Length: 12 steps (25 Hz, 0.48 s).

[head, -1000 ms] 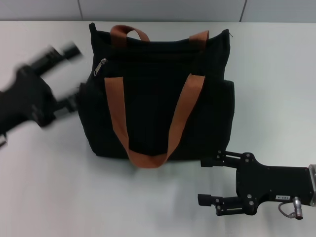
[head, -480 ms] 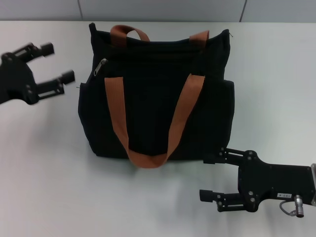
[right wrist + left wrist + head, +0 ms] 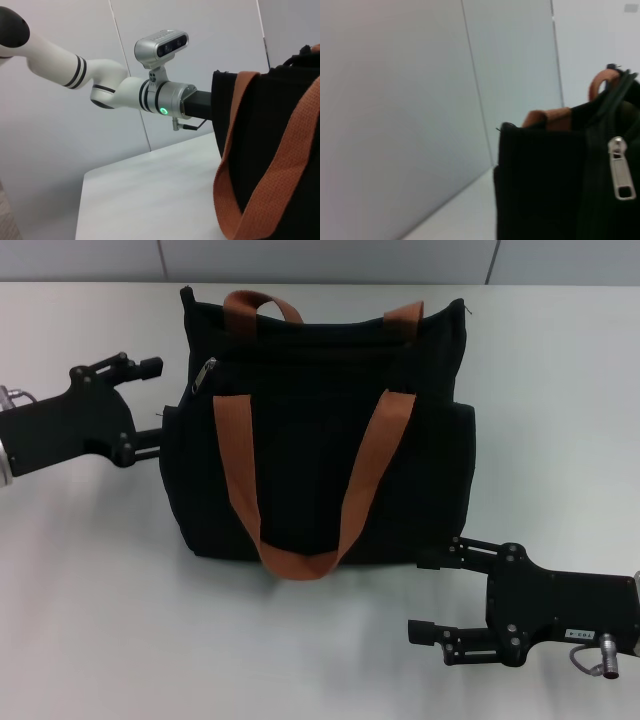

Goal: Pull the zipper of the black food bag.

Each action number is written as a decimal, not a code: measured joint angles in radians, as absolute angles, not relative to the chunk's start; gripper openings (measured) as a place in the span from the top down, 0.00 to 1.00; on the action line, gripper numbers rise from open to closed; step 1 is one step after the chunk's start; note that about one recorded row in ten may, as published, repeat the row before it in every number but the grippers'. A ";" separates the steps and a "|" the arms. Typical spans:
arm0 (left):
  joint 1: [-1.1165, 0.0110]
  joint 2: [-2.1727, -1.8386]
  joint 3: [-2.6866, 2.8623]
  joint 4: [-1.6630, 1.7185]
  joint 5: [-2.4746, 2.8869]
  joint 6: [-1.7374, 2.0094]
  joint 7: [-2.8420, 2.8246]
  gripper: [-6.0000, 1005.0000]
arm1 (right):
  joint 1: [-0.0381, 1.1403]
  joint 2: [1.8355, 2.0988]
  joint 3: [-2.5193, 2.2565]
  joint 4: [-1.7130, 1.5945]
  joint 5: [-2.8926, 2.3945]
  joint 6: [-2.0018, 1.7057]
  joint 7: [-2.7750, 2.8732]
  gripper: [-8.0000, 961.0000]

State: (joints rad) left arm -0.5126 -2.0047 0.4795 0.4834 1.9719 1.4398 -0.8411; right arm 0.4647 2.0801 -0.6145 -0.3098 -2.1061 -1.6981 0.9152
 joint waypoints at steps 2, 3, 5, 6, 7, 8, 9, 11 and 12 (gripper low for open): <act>-0.513 -2.015 0.476 0.489 1.950 1.422 -0.809 0.17 | 0.465 2.080 -0.614 -0.310 -2.106 -1.698 0.917 0.13; -0.512 -2.017 0.475 0.490 1.936 1.420 -0.798 0.17 | 0.465 2.080 -0.614 -0.310 -2.106 -1.699 0.917 0.13; -0.508 -2.018 0.475 0.491 1.902 1.422 -0.777 0.17 | 0.464 2.080 -0.612 -0.310 -2.106 -1.699 0.917 0.13; -0.504 -2.019 0.475 0.490 1.882 1.427 -0.762 0.17 | 0.464 2.080 -0.610 -0.310 -2.106 -1.699 0.917 0.13; -0.500 -2.020 0.475 0.488 1.861 1.437 -0.745 0.17 | 0.464 2.080 -0.607 -0.310 -2.105 -1.699 0.917 0.13; -0.496 -2.021 0.475 0.485 1.849 1.450 -0.729 0.19 | 0.464 2.080 -0.604 -0.310 -2.105 -1.699 0.917 0.13; -0.494 -2.021 0.475 0.484 1.842 1.458 -0.722 0.21 | 0.464 2.080 -0.601 -0.310 -2.105 -1.699 0.917 0.13; -0.490 -2.023 0.475 0.484 1.835 1.480 -0.710 0.26 | 0.464 2.081 -0.599 -0.310 -2.105 -1.698 0.916 0.13; -0.488 -2.024 0.475 0.483 1.835 1.493 -0.708 0.28 | 0.463 2.081 -0.599 -0.310 -2.105 -1.698 0.916 0.13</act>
State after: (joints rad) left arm -0.4884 -2.0236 0.4753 0.4834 1.8348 1.4930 -0.7083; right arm 0.4635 2.0808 -0.5986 -0.3098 -2.1046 -1.6983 0.9161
